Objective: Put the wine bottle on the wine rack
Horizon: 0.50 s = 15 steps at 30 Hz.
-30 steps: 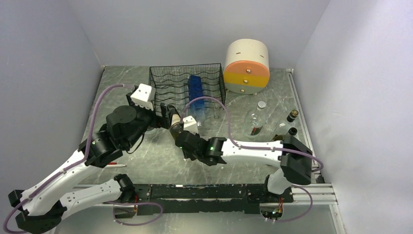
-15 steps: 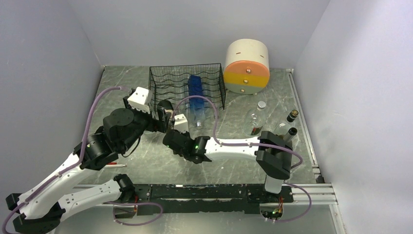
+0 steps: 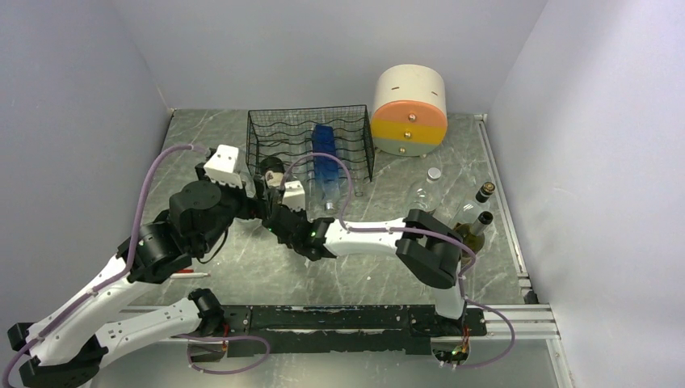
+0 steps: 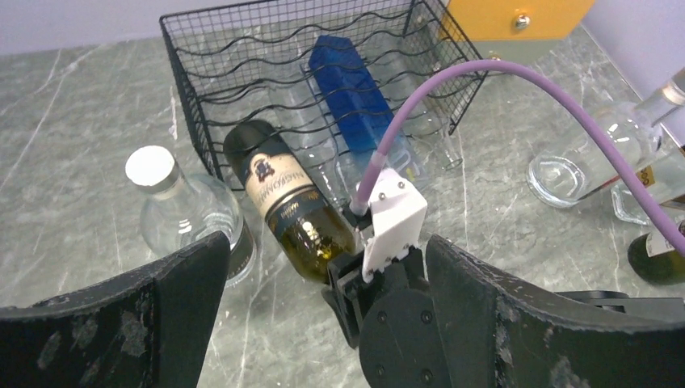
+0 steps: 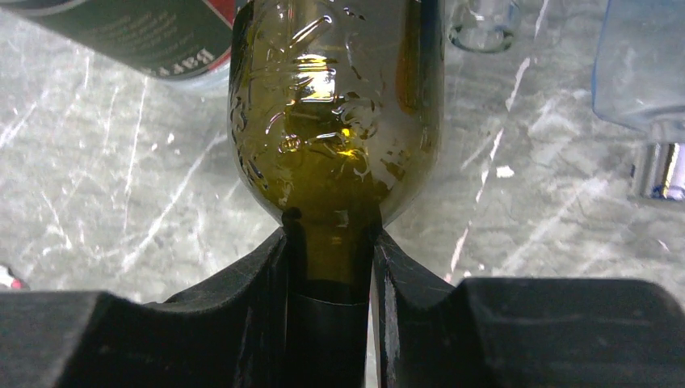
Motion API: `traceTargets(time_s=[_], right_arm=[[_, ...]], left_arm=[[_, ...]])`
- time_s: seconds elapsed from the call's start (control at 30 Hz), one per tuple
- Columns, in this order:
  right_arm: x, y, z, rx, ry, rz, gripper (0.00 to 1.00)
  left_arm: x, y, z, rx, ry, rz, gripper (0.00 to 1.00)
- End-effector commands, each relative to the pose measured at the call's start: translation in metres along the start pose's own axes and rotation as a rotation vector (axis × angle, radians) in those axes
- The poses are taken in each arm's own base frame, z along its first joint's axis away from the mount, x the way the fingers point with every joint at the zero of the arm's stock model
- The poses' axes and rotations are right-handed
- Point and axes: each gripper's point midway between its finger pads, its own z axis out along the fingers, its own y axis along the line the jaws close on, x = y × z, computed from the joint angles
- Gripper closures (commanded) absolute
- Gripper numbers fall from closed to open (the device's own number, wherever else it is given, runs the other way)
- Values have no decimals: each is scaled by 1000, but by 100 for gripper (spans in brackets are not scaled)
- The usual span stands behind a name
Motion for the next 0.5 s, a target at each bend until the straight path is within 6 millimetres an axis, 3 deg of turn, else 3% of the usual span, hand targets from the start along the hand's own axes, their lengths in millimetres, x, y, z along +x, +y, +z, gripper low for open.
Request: traceTargets(time_s=[0.0, 0.17, 0.3, 0.47], right_arm=[[-74, 29, 10, -64, -212, 171, 100], [-83, 37, 30, -69, -226, 210, 100], [-83, 37, 48, -29, -252, 258, 100], [-92, 31, 70, -13, -265, 313, 100]], left_arm=[[-2, 15, -6, -112, 15, -136, 6], [6, 23, -14, -195, 85, -258, 6], [-8, 17, -22, -132, 51, -265, 6], [-5, 10, -21, -6, -54, -185, 6]])
